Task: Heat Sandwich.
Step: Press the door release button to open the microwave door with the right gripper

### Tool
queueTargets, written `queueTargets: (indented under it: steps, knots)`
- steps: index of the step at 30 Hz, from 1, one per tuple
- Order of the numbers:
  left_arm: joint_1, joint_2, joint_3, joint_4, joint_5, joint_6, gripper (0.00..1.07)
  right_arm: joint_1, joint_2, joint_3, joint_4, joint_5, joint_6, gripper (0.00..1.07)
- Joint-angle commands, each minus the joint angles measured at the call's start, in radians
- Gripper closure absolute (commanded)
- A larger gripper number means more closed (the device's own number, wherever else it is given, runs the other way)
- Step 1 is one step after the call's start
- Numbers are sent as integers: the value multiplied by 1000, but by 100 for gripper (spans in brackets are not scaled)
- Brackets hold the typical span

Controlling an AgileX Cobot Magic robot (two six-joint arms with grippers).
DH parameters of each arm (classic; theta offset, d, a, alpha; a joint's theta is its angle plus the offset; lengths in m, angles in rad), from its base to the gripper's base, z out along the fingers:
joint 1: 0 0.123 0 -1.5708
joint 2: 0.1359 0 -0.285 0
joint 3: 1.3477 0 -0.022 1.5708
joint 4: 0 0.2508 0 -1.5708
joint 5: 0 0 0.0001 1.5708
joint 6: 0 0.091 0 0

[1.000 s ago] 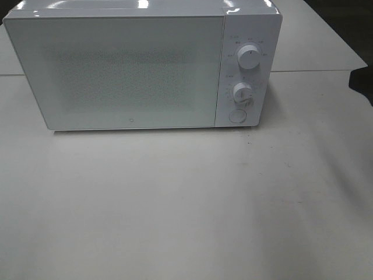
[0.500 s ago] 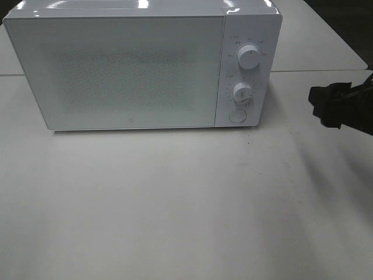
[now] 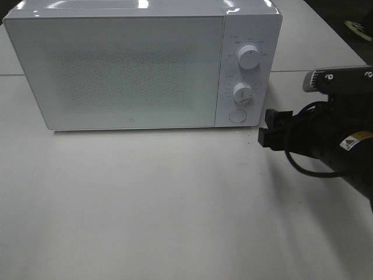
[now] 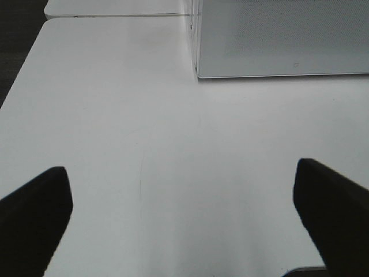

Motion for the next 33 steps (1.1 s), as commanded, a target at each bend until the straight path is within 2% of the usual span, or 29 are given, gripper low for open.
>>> queueTargets:
  steps: [1, 7, 18, 21, 22, 23, 26, 27, 28, 31, 32, 33]
  knots:
    - [2, -30, 2, -9, -5, -6, 3, 58, 50, -20, 58, -31, -15, 31]
    - [2, -30, 2, -9, -5, -6, 3, 112, 130, -57, 115, -57, -14, 31]
    - [2, -30, 2, -9, -5, -6, 3, 116, 156, -69, 120, -57, 61, 31]
    - [2, -30, 2, -9, -5, -6, 3, 116, 156, -69, 120, -55, 294, 31]
    - [2, -30, 2, -9, -5, -6, 3, 116, 156, -69, 120, -55, 294, 31]
    - [2, -30, 2, -9, -5, -6, 3, 116, 156, -69, 116, -50, 466, 31]
    - [2, -30, 2, -9, -5, -6, 3, 116, 156, -69, 104, -48, 724, 31]
    - [2, -30, 2, -9, -5, -6, 3, 116, 156, -69, 104, -48, 724, 31]
    - [2, -30, 2, -9, -5, -6, 3, 116, 156, -69, 89, -48, 900, 32]
    - [2, -30, 2, -9, -5, -6, 3, 116, 156, -69, 73, -48, 1117, 35]
    - [2, -30, 2, -9, -5, -6, 3, 116, 156, -69, 73, -48, 1117, 35]
    - [2, -30, 2, -9, -5, -6, 3, 116, 156, -69, 64, -48, 1233, 37]
